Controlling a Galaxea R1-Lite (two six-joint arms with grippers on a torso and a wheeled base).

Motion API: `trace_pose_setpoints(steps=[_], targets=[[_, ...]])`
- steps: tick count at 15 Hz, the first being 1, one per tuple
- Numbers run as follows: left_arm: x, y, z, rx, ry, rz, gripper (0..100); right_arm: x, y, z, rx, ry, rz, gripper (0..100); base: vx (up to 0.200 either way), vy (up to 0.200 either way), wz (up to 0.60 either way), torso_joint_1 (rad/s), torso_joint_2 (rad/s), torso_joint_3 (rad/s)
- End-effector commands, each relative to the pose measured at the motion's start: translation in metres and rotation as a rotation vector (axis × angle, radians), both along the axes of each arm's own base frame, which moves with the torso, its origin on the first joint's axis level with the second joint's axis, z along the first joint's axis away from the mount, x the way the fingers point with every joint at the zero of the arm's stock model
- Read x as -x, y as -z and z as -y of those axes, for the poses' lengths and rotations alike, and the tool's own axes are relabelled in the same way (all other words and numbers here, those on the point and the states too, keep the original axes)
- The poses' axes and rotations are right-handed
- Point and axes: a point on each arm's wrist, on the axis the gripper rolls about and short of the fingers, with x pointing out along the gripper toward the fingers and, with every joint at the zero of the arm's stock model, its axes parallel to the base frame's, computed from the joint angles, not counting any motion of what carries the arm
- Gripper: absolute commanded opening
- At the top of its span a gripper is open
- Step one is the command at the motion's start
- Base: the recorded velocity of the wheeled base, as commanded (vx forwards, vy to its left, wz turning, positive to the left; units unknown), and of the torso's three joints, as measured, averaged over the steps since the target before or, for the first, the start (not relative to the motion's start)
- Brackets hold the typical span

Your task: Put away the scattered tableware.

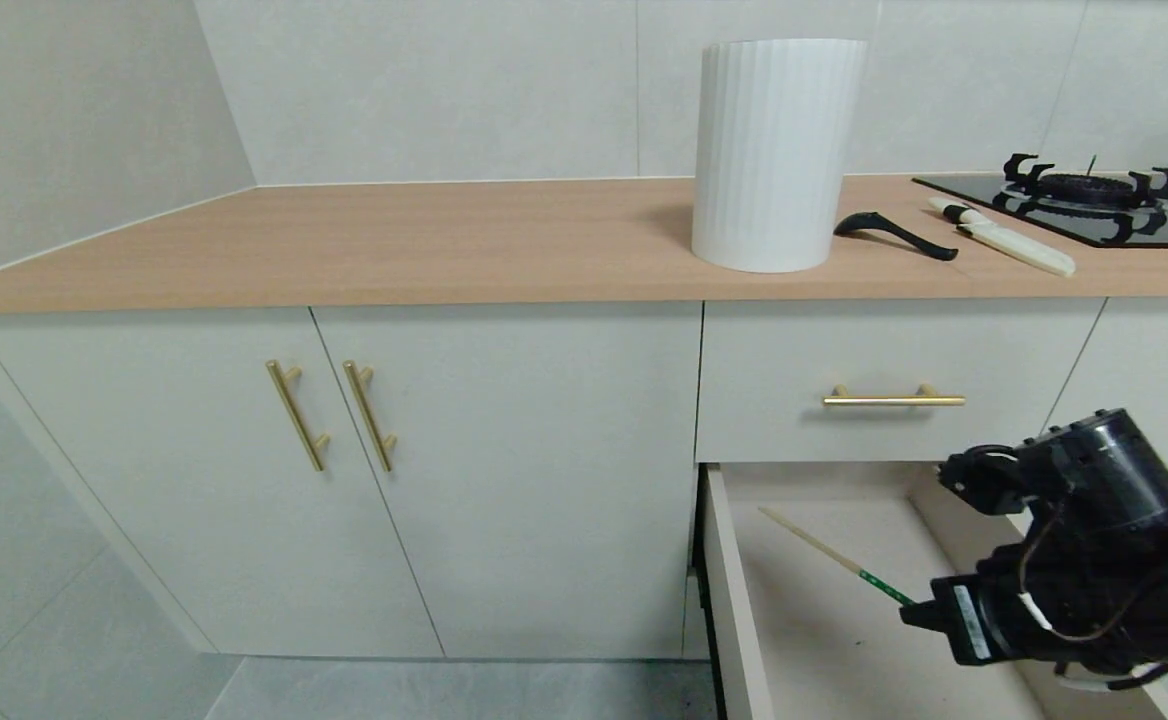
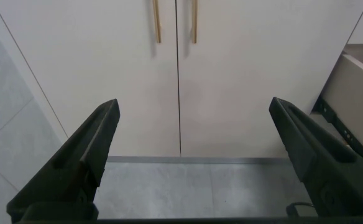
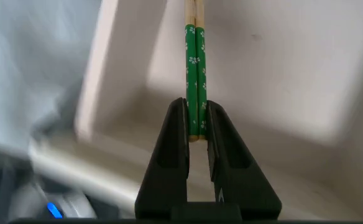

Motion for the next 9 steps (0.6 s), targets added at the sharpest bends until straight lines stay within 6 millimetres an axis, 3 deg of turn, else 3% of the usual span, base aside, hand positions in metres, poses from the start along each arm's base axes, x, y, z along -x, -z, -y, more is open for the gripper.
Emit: trace_pose_setpoints(steps=[1, 5, 9], targets=[[0.0, 0.0, 0.0, 0.001, -0.001, -0.002, 100, -0.025, 0.039, -0.016, 0.0, 0.05, -0.09, 0, 0.0, 0.0, 0.0, 0.0, 0.0, 0.0], [0.0, 0.0, 0.0, 0.0, -0.001, -0.002, 100, -0.047, 0.092, -0.026, -0.029, 0.096, -0.057, 0, 0.0, 0.0, 0.0, 0.0, 0.0, 0.0], [0.0, 0.0, 0.0, 0.0, -0.001, -0.002, 100, -0.056, 0.12, -0.028, 0.008, 0.168, -0.044, 0, 0.0, 0.0, 0.0, 0.0, 0.0, 0.0]])
